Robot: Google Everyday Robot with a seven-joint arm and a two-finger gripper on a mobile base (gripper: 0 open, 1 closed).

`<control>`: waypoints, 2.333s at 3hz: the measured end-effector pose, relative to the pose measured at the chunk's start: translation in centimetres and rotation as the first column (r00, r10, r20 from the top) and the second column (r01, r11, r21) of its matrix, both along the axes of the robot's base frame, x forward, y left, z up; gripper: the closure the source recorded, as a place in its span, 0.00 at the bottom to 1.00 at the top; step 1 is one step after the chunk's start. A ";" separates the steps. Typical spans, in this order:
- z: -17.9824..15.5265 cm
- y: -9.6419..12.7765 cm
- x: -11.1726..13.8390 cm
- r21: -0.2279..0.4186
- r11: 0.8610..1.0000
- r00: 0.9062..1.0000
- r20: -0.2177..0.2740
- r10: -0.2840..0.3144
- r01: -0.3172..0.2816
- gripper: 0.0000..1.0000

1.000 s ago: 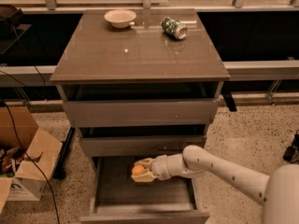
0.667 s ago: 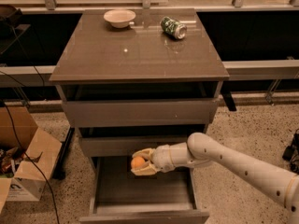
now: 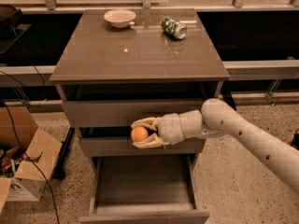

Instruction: Pick orange from bottom drawer and place on counter

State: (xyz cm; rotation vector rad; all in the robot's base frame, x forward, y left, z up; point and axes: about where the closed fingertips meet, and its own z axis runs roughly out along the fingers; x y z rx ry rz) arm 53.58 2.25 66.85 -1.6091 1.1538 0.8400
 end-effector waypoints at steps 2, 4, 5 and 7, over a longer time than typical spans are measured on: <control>8.2 0.3 3.9 0.000 0.999 0.981 0.190 0.038 -0.039 1.00; 15.0 0.6 2.3 -0.120 0.993 0.928 0.367 0.056 -0.012 1.00; 18.8 1.5 2.8 -0.172 0.985 0.892 0.446 0.076 0.002 1.00; 26.0 1.7 10.5 -0.146 0.975 0.845 0.531 -0.064 0.166 1.00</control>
Offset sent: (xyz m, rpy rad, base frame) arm 0.0244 0.0047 0.0619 -0.0006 -0.1491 0.0485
